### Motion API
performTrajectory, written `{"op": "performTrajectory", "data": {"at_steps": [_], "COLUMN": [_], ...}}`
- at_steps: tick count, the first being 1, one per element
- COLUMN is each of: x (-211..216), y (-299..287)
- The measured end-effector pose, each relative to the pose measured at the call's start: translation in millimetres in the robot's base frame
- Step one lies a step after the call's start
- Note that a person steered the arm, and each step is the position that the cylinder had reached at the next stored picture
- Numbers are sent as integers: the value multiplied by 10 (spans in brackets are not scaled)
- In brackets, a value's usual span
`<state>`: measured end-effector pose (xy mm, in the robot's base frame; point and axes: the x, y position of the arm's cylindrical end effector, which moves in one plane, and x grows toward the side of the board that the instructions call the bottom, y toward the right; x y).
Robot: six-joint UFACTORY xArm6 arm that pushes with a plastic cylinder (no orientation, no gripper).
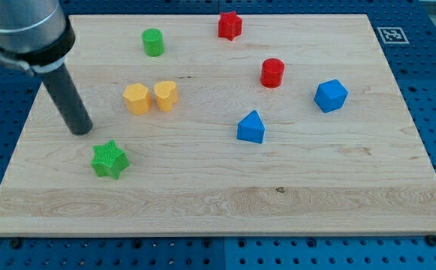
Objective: Move the green star to the bottom of the yellow hexagon
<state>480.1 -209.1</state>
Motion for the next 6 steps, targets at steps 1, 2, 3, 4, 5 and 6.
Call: {"op": "performTrajectory", "data": {"at_steps": [1,2,3,4,5,6], "x": [72,250,469,573,649,649], "y": [-24,-38,-45,11,320,339]}}
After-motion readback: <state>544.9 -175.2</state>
